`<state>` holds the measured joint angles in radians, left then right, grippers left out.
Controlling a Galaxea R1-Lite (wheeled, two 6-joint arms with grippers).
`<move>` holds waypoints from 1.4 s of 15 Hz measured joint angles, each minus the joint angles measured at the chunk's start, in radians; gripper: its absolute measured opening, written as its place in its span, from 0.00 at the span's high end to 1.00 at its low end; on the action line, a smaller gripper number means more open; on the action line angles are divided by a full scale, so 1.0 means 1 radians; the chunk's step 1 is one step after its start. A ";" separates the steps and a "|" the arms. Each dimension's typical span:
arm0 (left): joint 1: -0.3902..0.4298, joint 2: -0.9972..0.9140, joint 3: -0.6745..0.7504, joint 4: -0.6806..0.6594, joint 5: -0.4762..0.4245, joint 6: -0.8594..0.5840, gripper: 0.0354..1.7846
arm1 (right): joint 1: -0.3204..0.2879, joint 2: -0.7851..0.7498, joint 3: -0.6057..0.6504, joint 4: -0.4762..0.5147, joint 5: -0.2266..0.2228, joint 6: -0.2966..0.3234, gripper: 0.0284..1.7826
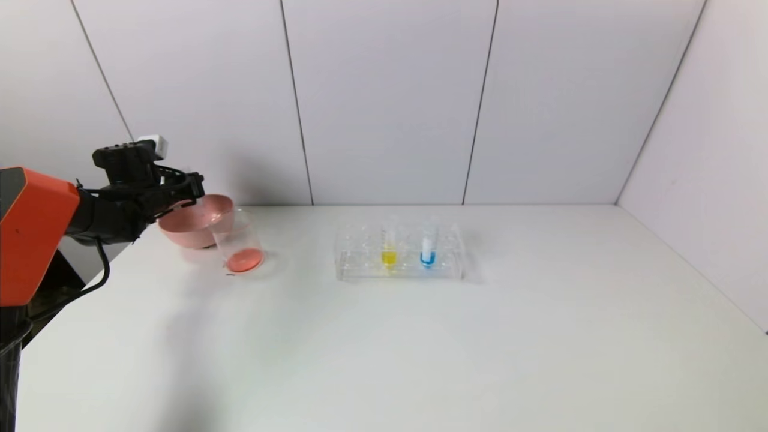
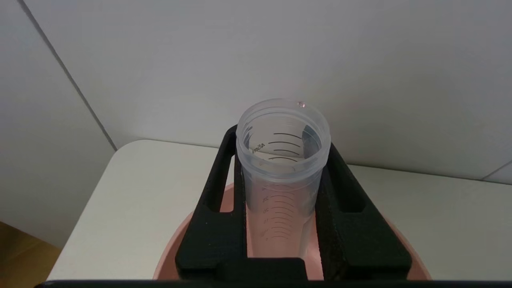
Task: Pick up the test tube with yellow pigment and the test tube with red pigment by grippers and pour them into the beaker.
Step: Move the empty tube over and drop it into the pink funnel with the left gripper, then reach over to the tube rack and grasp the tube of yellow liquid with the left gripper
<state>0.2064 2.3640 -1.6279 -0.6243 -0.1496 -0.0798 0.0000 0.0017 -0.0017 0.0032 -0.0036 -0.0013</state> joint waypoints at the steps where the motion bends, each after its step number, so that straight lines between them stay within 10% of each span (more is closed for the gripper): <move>1: 0.000 -0.001 0.001 0.003 0.000 0.001 0.72 | 0.000 0.000 0.000 0.000 -0.001 0.000 0.05; 11: -0.005 -0.045 0.029 -0.002 -0.001 0.003 0.06 | 0.000 0.000 0.000 0.000 0.000 0.000 0.05; 21: -0.059 -0.306 0.296 -0.105 -0.008 0.026 0.01 | 0.000 0.000 0.000 0.000 0.000 0.000 0.05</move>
<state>0.1477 2.0585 -1.3315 -0.7291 -0.1572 -0.0534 0.0000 0.0017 -0.0017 0.0032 -0.0038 -0.0013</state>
